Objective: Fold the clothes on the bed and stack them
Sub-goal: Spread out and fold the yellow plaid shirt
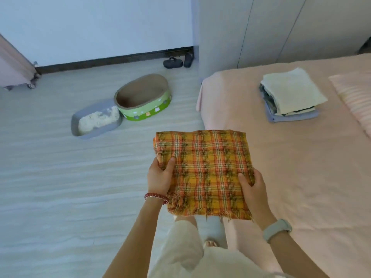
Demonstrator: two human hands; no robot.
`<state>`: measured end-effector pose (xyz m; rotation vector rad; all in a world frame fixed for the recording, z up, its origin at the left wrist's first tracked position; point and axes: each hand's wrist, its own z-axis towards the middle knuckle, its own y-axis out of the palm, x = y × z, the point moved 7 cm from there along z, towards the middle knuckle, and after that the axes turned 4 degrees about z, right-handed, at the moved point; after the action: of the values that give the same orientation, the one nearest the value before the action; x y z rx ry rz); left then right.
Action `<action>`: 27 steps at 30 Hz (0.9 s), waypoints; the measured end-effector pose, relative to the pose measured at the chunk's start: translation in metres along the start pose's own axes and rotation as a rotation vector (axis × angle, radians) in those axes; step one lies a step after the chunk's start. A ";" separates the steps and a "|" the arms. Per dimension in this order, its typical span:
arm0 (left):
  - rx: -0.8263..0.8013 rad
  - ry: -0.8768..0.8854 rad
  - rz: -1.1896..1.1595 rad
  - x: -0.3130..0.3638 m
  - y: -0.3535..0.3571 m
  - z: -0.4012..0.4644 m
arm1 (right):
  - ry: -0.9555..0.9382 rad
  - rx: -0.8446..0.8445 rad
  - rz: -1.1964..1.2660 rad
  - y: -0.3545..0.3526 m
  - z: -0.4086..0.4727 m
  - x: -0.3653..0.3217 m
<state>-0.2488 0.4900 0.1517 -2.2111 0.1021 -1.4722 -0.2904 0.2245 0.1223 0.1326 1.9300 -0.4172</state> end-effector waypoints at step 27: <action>-0.900 0.491 0.473 0.299 0.470 0.337 | 0.329 1.000 0.361 -0.083 0.341 -0.065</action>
<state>0.2675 0.0973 0.1018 -2.0854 1.5939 -1.8354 0.0096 0.0354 0.0864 1.2356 1.7798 -1.1273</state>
